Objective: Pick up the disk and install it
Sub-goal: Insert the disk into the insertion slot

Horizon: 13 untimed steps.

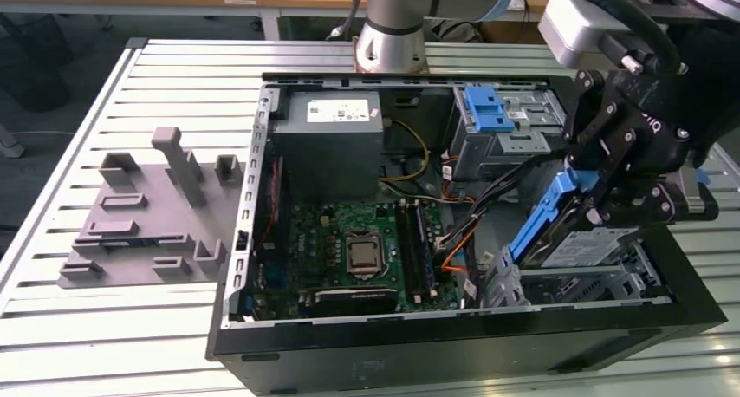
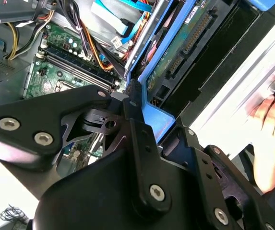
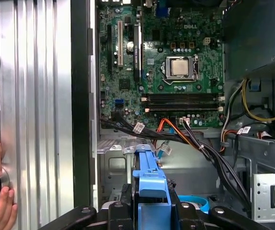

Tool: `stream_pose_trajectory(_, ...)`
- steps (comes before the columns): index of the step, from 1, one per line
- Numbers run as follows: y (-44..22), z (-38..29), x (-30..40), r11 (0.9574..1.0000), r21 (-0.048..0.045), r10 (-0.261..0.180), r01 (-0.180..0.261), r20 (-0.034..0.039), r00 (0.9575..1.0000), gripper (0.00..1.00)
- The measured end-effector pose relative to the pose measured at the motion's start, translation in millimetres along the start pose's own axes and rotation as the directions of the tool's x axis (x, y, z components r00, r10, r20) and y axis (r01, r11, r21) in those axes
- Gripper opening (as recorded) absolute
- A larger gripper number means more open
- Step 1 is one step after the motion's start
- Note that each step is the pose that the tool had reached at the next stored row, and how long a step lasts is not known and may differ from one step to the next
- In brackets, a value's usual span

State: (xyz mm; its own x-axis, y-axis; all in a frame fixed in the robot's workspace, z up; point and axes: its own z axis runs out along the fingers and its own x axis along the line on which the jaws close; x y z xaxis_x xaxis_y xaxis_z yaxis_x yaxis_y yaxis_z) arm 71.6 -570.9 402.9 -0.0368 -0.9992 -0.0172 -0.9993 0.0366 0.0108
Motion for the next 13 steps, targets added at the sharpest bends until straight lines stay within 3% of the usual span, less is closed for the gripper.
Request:
stream_pose_trajectory(8, -0.1, 7.3, 0.1, 1.0, 0.0, 0.0, 0.0, 0.0, 1.0, 0.36)
stream_pose_trajectory(13, -0.1, 7.8, 0.1, 1.0, 0.0, 0.0, 0.0, -0.0006, 1.0, 0.36)
